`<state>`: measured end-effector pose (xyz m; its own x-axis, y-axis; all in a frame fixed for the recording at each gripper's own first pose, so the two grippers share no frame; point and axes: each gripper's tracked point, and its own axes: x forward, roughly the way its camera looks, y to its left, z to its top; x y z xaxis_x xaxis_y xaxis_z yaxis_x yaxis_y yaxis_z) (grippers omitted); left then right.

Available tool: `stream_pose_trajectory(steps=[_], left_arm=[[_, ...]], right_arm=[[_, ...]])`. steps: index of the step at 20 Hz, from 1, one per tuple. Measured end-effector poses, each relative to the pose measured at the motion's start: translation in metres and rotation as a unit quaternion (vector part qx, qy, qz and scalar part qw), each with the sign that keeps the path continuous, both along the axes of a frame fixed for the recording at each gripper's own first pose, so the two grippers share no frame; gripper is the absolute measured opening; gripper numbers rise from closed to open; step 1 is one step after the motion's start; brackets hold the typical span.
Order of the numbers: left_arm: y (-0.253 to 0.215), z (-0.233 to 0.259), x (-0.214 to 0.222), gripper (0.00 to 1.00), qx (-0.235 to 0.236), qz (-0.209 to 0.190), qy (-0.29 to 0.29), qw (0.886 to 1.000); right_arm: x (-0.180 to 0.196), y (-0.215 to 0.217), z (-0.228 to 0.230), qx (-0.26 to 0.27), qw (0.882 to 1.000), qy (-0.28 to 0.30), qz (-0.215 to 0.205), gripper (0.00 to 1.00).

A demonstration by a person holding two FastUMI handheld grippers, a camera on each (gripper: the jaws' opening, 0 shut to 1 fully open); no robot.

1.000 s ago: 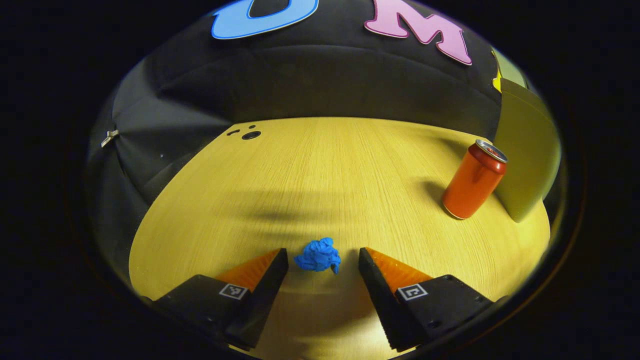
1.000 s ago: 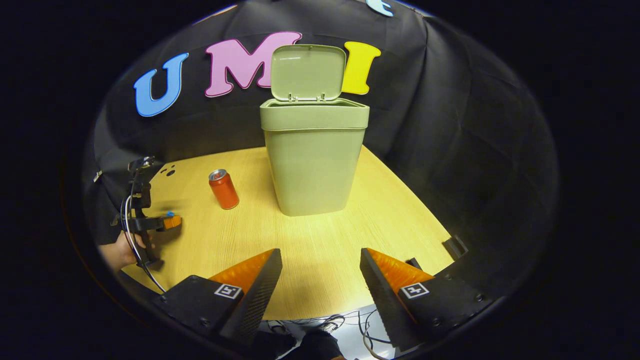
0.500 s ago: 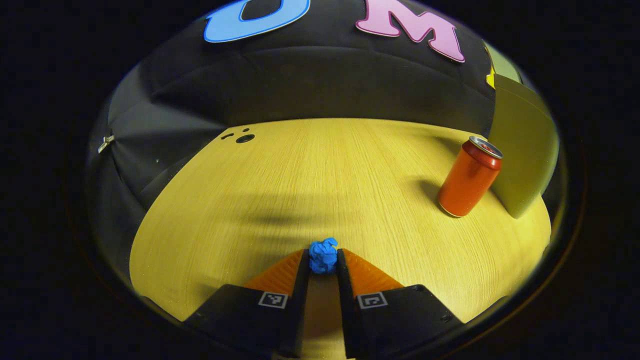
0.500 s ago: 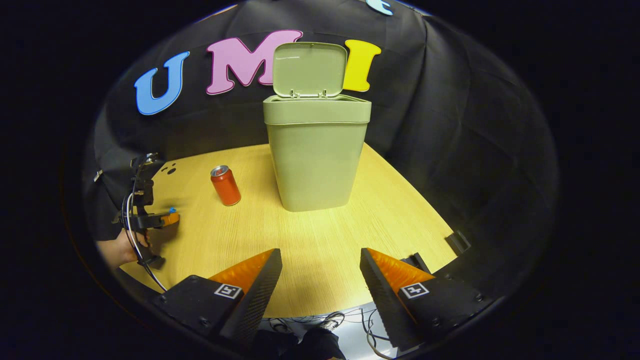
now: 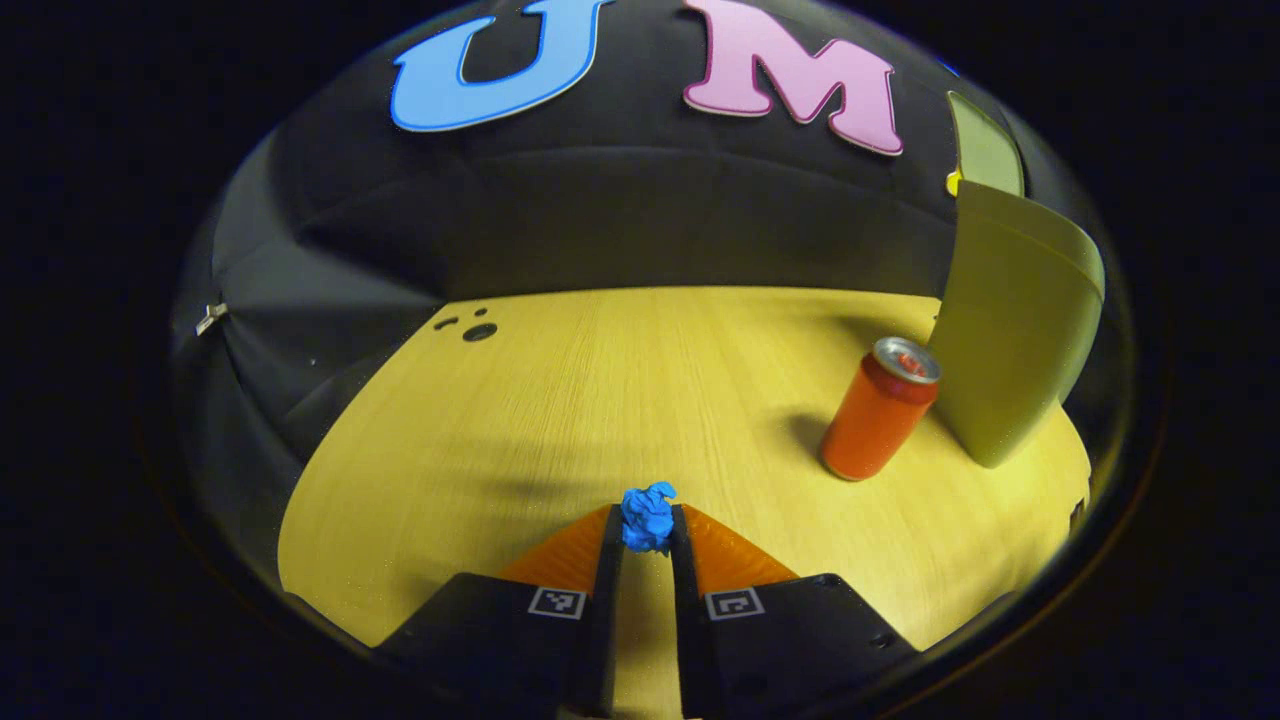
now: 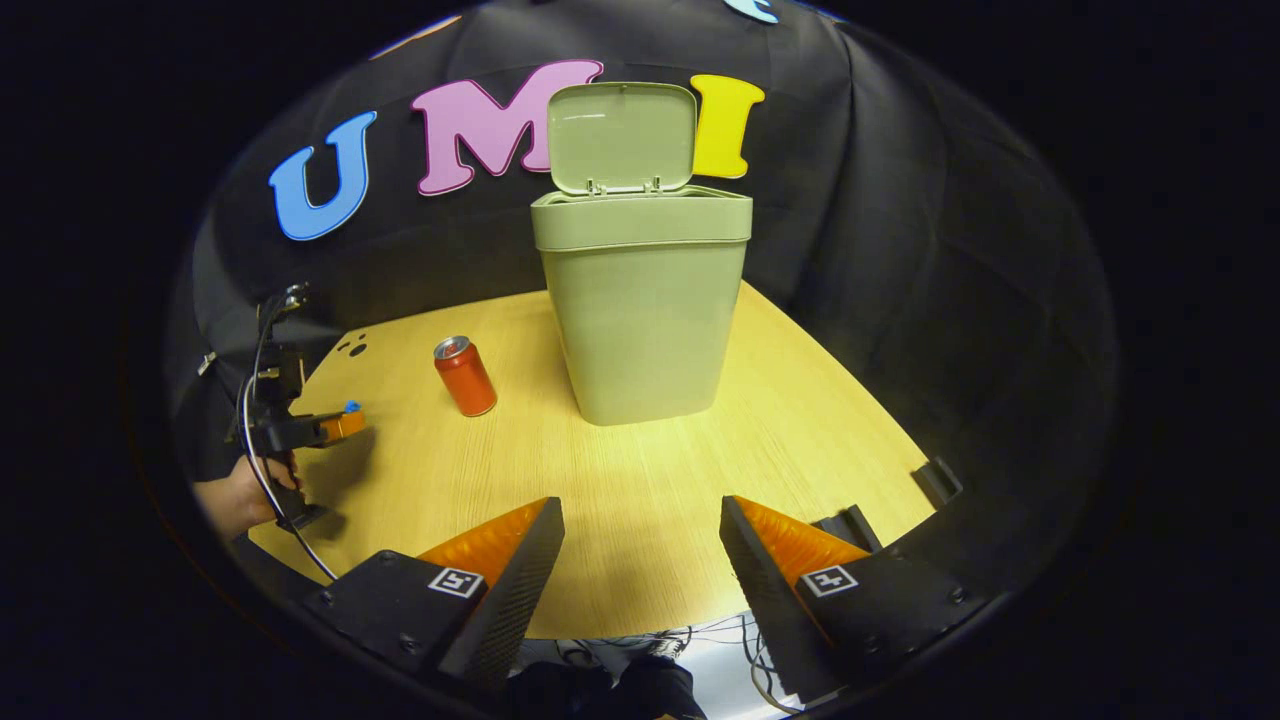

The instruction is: Press the lid of the desktop garbage bin to open it, pick up the crumpled paper on the desktop and throw it into the bin, then pick up the pop can on the desktop and drop it into the bin, and finally close the garbage bin lid.

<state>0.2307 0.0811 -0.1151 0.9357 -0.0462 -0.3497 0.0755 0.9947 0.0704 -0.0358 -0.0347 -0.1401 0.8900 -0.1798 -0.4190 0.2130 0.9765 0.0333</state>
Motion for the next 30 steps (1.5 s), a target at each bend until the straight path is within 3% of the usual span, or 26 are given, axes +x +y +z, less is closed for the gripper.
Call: stream_pose_trajectory(steps=[6, 7, 8, 12, 16, 23, 30], left_arm=[[-0.046, 0.082, -0.014, 0.29, -0.012, -0.032, -0.057, 0.998], [-0.057, 0.095, -0.018, 0.25, -0.013, -0.039, -0.064, 0.997], [-0.068, 0.109, -0.02, 0.29, -0.015, -0.047, -0.075, 0.996], [-0.127, 0.169, -0.027, 0.25, -0.028, -0.089, -0.12, 0.988], [-0.191, 0.209, -0.037, 0.29, -0.049, -0.136, -0.15, 0.978], [-0.29, 0.237, -0.045, 0.29, -0.071, -0.211, -0.17, 0.96], [-0.349, 0.234, -0.041, 0.29, -0.061, -0.257, -0.161, 0.951]], right_arm=[[0.016, -0.004, 0.008, 0.001, 0.999, -0.013, 0.036, 0.99], [0.019, -0.009, 0.011, 0.001, 0.999, -0.017, 0.037, 0.99], [0.021, -0.014, 0.014, -0.001, 0.999, -0.022, 0.04, 0.99], [0.026, -0.033, 0.021, -0.005, 0.998, -0.035, 0.05, 0.98], [0.036, -0.047, 0.027, 0.008, 0.997, -0.047, 0.061, 0.99], [0.052, -0.082, 0.039, 0.017, 0.996, -0.068, 0.056, 0.99], [0.063, -0.095, 0.035, 0.011, 0.995, -0.063, 0.07, 0.99]])
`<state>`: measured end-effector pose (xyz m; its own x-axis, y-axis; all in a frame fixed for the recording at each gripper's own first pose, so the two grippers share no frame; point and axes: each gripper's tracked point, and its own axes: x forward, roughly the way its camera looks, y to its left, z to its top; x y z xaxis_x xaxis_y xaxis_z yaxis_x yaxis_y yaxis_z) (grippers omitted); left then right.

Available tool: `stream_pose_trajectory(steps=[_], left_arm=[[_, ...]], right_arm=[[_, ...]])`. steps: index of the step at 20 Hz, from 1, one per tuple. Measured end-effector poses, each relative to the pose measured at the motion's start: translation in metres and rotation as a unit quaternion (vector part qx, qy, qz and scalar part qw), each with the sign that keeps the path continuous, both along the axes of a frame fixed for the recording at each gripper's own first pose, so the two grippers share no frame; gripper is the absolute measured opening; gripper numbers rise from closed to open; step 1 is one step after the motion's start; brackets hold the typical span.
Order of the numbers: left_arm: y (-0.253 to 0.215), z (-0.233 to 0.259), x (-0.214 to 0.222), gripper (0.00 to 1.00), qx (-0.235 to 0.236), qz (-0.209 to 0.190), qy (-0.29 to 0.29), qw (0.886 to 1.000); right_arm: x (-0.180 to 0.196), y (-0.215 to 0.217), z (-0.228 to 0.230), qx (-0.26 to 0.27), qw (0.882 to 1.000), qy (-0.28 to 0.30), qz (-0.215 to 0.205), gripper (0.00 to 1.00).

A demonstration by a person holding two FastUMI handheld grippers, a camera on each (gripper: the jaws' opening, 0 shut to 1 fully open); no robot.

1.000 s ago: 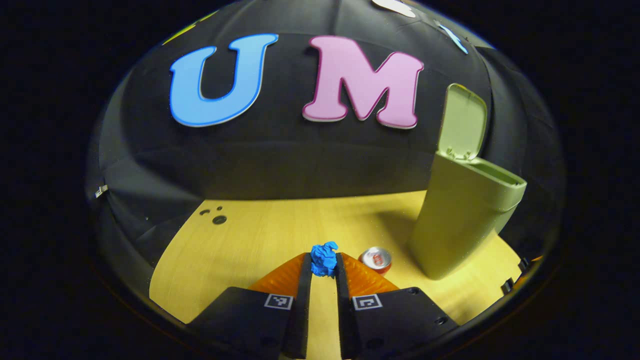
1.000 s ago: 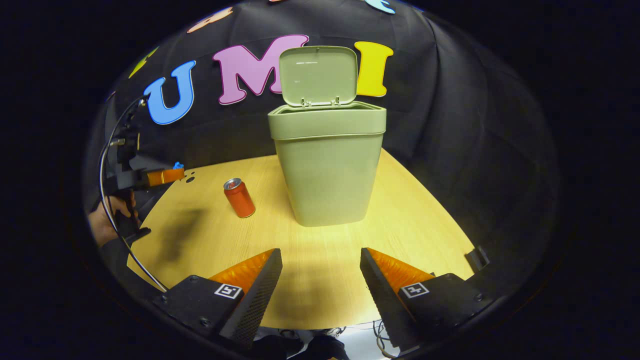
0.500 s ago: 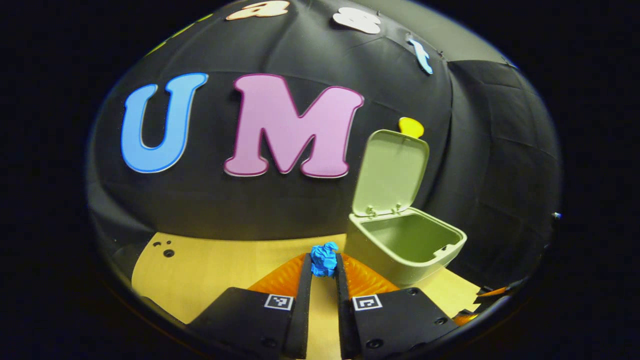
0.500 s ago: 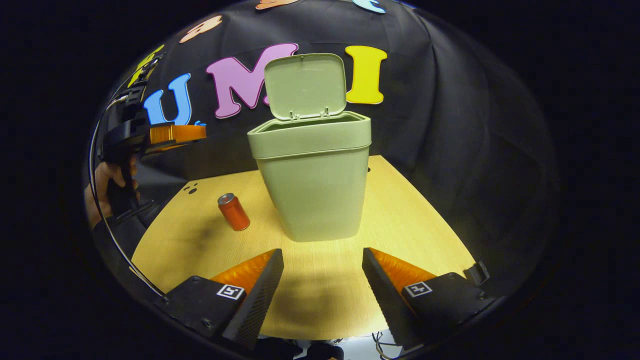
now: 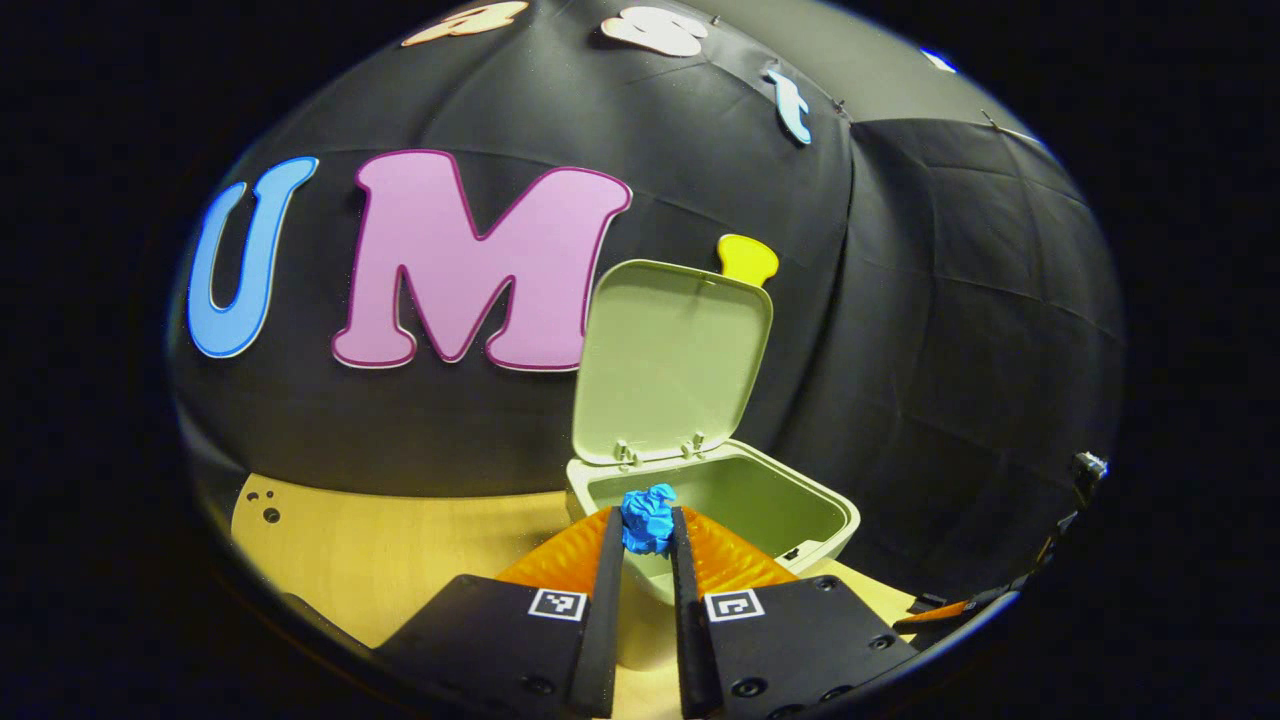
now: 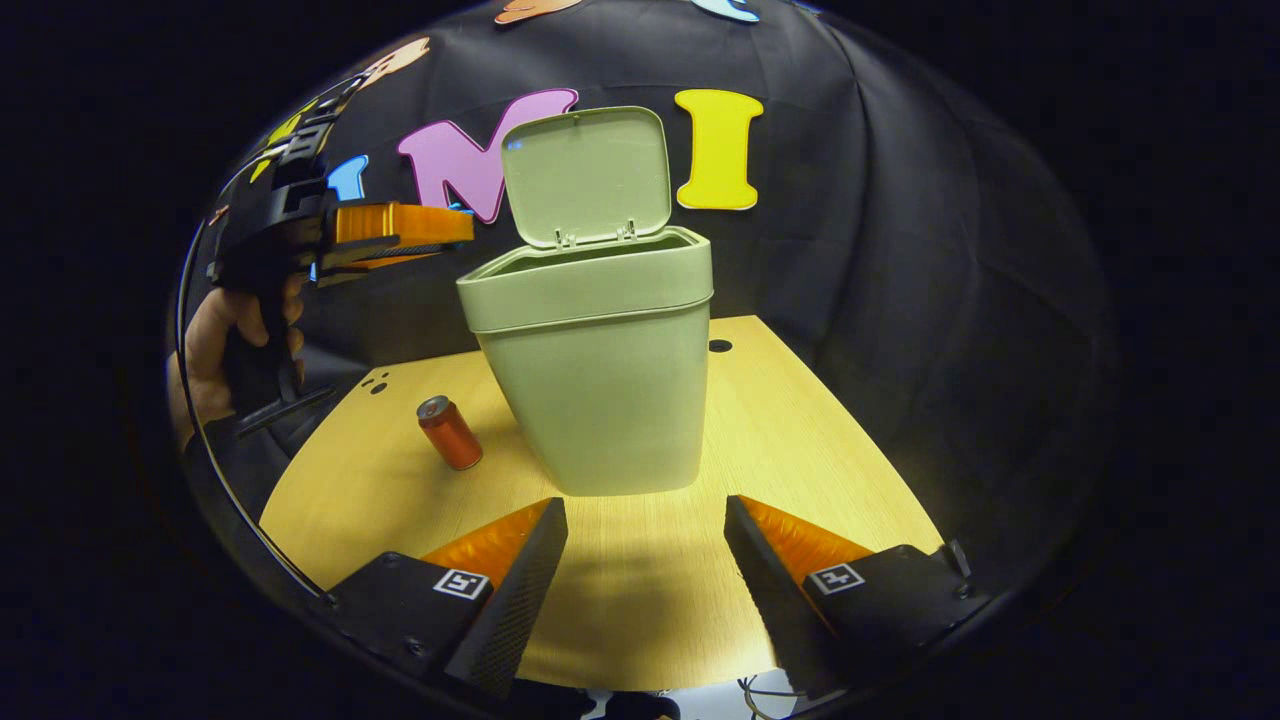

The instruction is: Press the lid of the desktop garbage bin to open it, pick up the crumpled paper on the desktop and throw it into the bin, then pick up the pop can on the desktop and drop it into the bin, and finally close the garbage bin lid.

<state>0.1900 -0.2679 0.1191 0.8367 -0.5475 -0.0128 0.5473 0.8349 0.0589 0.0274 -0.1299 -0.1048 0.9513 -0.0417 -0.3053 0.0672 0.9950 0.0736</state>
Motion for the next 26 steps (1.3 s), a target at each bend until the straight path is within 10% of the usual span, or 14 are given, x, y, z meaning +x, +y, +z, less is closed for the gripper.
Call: stream_pose_trajectory(steps=[11, 16, 26], left_arm=[[-0.044, -0.023, 0.011, 0.37, 0.027, -0.035, 0.031, 0.999], [-0.026, -0.014, 0.016, 0.98, 0.017, -0.02, 0.018, 0.999], [0.158, -0.033, 0.027, 0.97, -0.006, 0.135, 0.025, 0.991]], right_arm=[[0.009, -0.009, -0.006, 0.004, 1.0, 0.012, 0.0, 0.99], [0.021, 0.003, -0.006, 0.005, 1.0, 0.018, 0.005, 1.0], [0.042, 0.073, -0.014, -0.02, 0.997, 0.04, 0.068, 0.99]])
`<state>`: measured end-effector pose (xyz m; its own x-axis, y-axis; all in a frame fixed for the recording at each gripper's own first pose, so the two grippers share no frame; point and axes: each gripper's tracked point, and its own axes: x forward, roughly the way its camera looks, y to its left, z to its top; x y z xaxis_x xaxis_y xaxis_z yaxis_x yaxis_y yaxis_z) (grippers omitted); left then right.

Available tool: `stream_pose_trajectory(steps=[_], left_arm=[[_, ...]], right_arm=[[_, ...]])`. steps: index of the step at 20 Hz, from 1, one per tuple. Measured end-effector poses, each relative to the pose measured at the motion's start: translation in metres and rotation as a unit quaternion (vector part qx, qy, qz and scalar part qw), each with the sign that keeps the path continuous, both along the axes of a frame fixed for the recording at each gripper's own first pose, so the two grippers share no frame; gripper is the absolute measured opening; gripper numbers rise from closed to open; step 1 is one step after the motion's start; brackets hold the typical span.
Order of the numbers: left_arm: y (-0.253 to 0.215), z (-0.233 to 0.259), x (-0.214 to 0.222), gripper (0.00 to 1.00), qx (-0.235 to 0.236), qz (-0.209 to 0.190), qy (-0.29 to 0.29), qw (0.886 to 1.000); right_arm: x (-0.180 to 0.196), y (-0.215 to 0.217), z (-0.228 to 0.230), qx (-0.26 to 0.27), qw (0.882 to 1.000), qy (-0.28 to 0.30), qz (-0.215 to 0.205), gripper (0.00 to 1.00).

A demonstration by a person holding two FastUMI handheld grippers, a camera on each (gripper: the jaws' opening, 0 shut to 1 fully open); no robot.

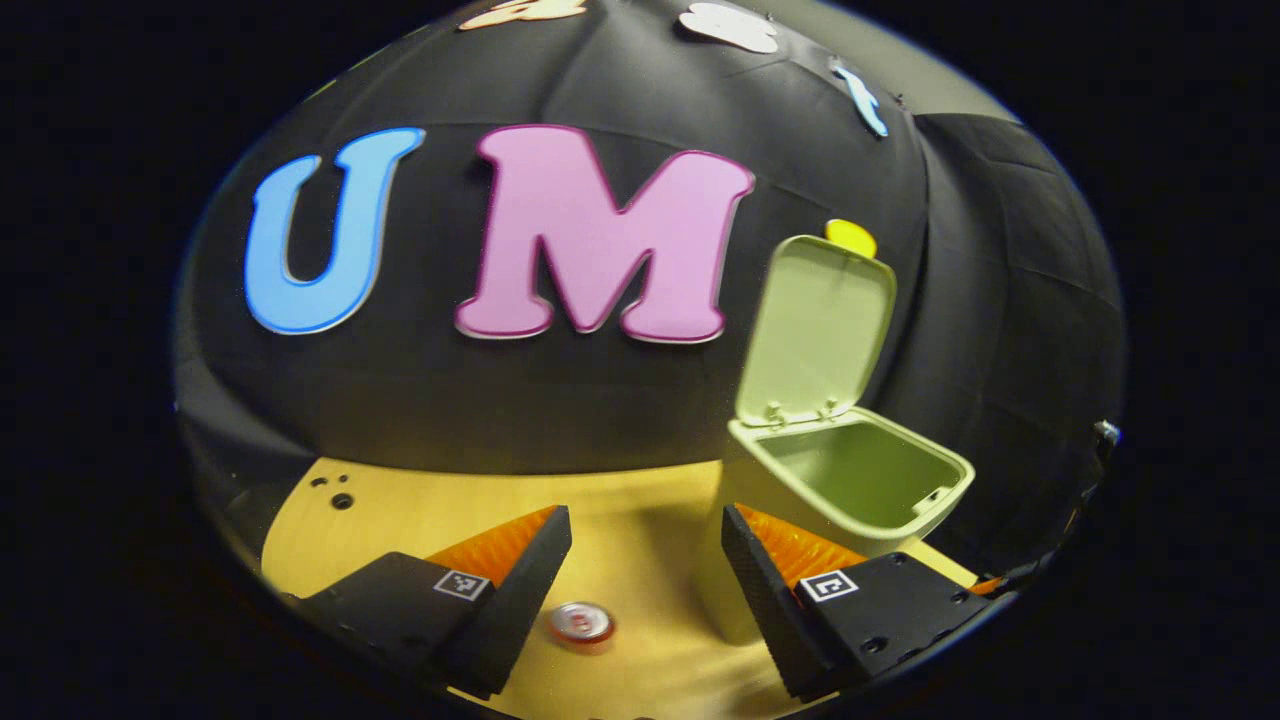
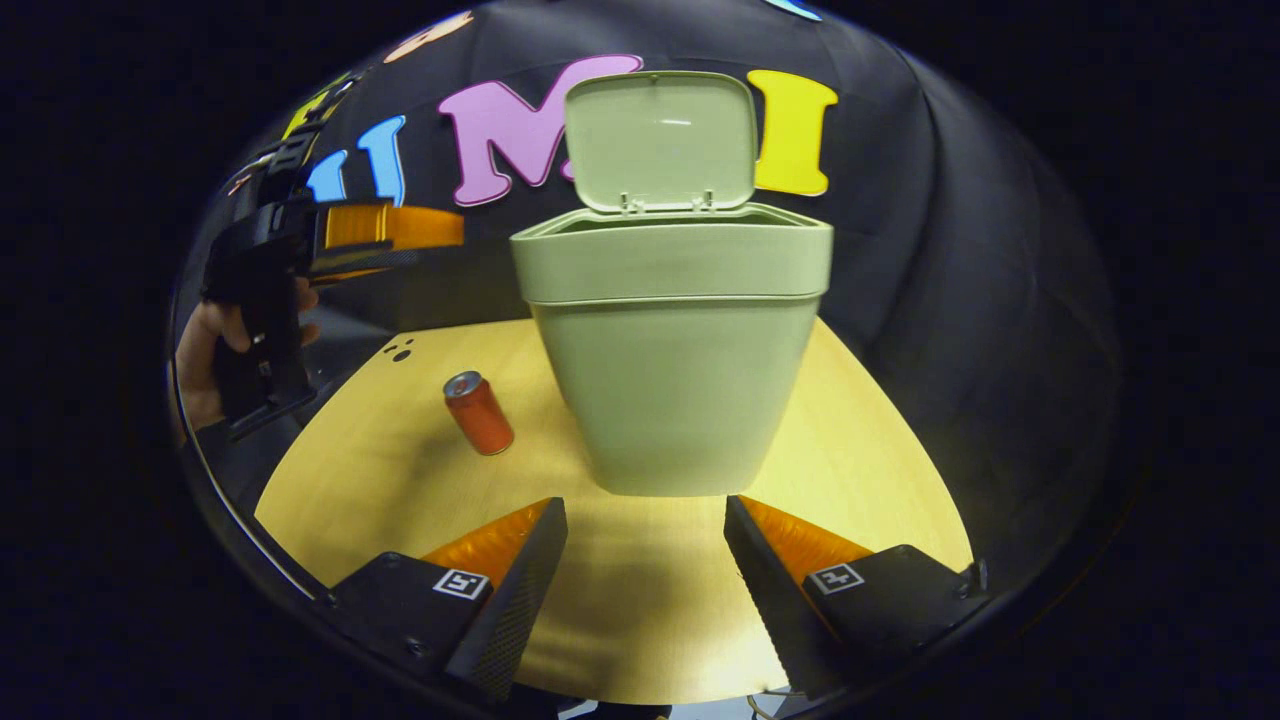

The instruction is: Press the lid of the desktop garbage bin to open it, pick up the crumpled paper on the desktop and throw it into the bin, then pick up the pop can on the desktop and drop it into the bin, and finally close the garbage bin lid.

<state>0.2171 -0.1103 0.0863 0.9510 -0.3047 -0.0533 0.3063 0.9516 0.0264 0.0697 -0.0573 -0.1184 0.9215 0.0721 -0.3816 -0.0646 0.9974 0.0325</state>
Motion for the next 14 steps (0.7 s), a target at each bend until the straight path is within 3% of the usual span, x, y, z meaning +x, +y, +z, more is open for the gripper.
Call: stream_pose_trajectory(steps=[7, 14], left_arm=[[0.134, -0.042, -0.018, 0.96, -0.025, 0.099, 0.034, 0.994], [0.218, -0.092, -0.045, 0.96, -0.084, 0.171, 0.086, 0.978]], right_arm=[[0.02, 0.075, -0.015, -0.037, 0.996, 0.02, 0.082, 0.99], [0.076, 0.152, -0.015, -0.052, 0.99, 0.021, 0.132, 1.0]])
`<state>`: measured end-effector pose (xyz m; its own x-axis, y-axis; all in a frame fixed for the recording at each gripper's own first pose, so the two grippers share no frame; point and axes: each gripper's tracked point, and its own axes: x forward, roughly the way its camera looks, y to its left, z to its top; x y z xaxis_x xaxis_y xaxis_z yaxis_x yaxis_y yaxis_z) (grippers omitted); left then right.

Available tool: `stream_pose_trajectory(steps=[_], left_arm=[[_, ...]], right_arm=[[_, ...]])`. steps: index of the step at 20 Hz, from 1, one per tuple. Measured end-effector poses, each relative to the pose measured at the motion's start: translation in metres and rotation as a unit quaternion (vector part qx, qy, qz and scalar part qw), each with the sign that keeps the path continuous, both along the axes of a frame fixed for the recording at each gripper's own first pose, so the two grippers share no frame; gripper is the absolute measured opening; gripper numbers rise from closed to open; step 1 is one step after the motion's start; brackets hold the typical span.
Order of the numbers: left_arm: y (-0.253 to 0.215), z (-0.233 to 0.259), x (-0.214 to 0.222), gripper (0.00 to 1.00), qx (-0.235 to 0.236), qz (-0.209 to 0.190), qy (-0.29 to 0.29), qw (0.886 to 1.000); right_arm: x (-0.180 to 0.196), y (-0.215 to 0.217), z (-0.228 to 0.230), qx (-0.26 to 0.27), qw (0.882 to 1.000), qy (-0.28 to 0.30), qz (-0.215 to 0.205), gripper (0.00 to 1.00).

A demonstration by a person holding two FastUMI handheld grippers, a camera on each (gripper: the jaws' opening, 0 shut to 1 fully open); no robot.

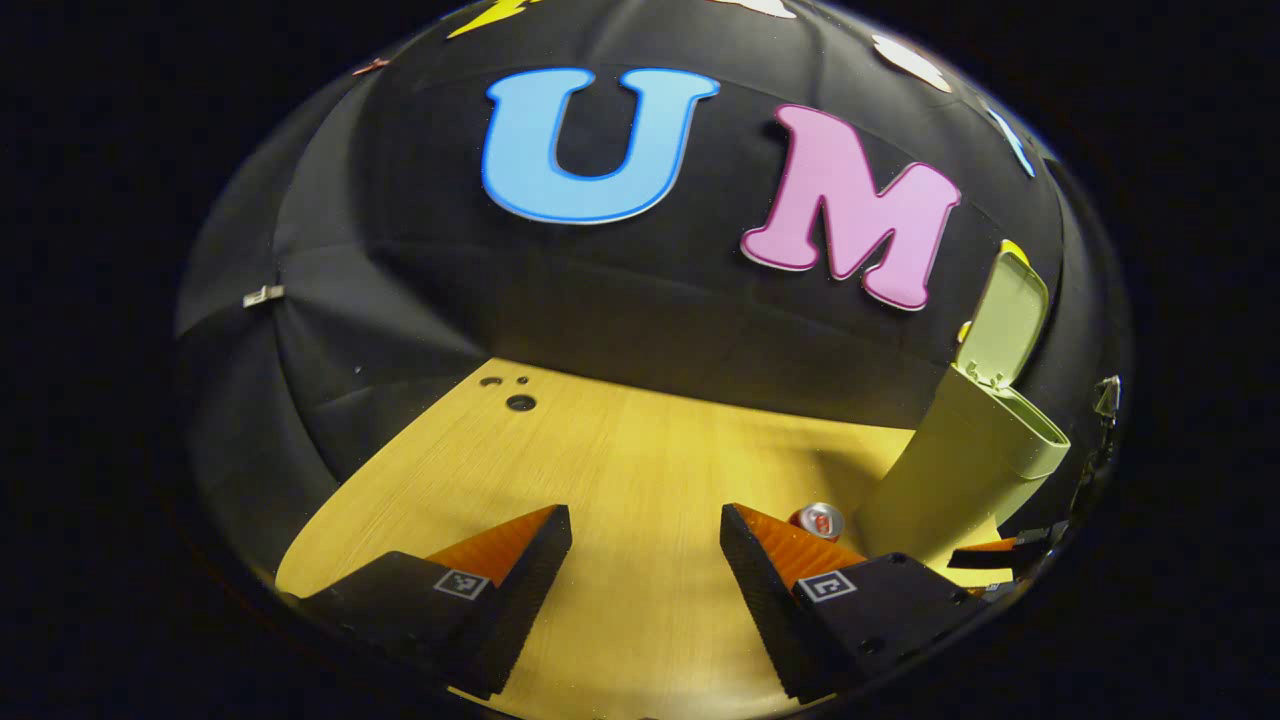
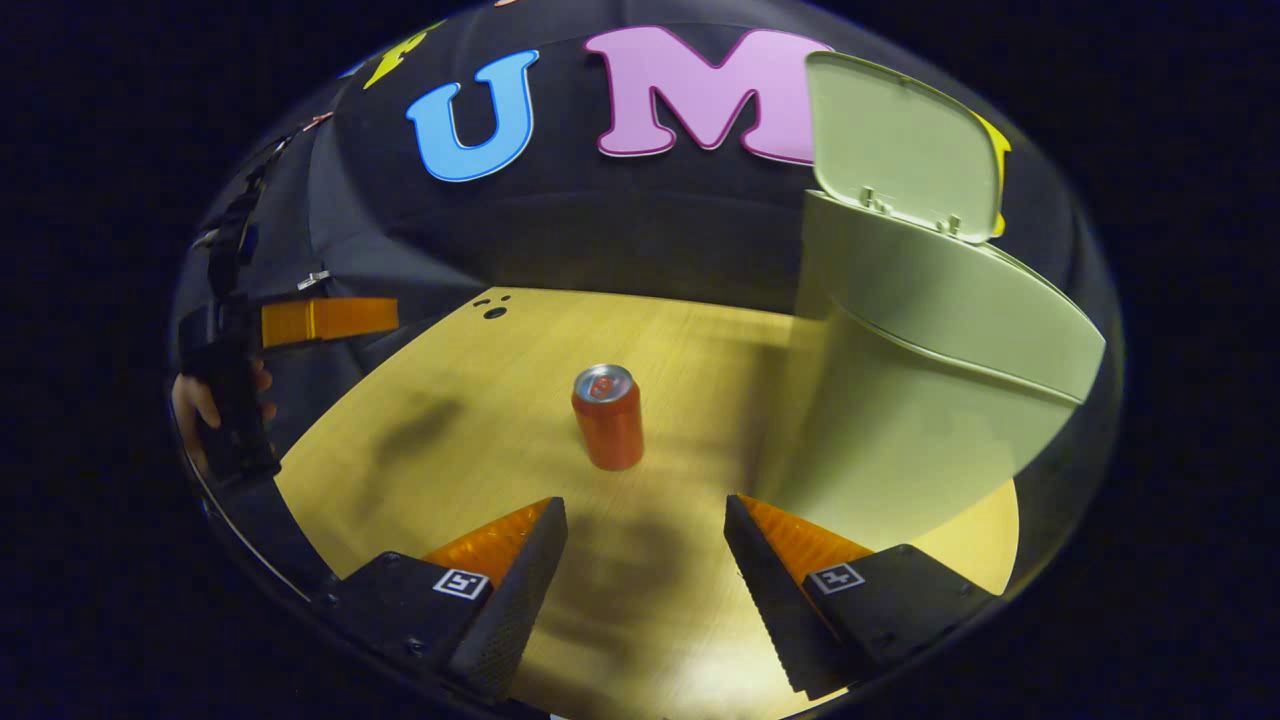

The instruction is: Press the lid of the desktop garbage bin to open it, pick up the crumpled paper on the desktop and throw it into the bin, then pick up the pop can on the desktop and drop it into the bin, and finally close the garbage bin lid.

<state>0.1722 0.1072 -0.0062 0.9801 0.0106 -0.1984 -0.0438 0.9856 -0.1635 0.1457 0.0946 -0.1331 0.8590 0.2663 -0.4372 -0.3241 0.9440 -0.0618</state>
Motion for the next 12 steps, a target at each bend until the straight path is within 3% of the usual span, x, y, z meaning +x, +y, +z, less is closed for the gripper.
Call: stream_pose_trajectory(steps=[7, 12], left_arm=[[0.05, -0.038, -0.026, 0.96, -0.015, 0.049, 0.029, 0.998], [0.076, -0.059, -0.04, 0.96, -0.016, 0.077, 0.053, 0.996]], right_arm=[[0.052, 0.042, -0.026, -0.036, 0.999, 0.024, 0.026, 1.0], [0.086, 0.056, -0.043, -0.041, 0.998, 0.046, 0.016, 0.99]])
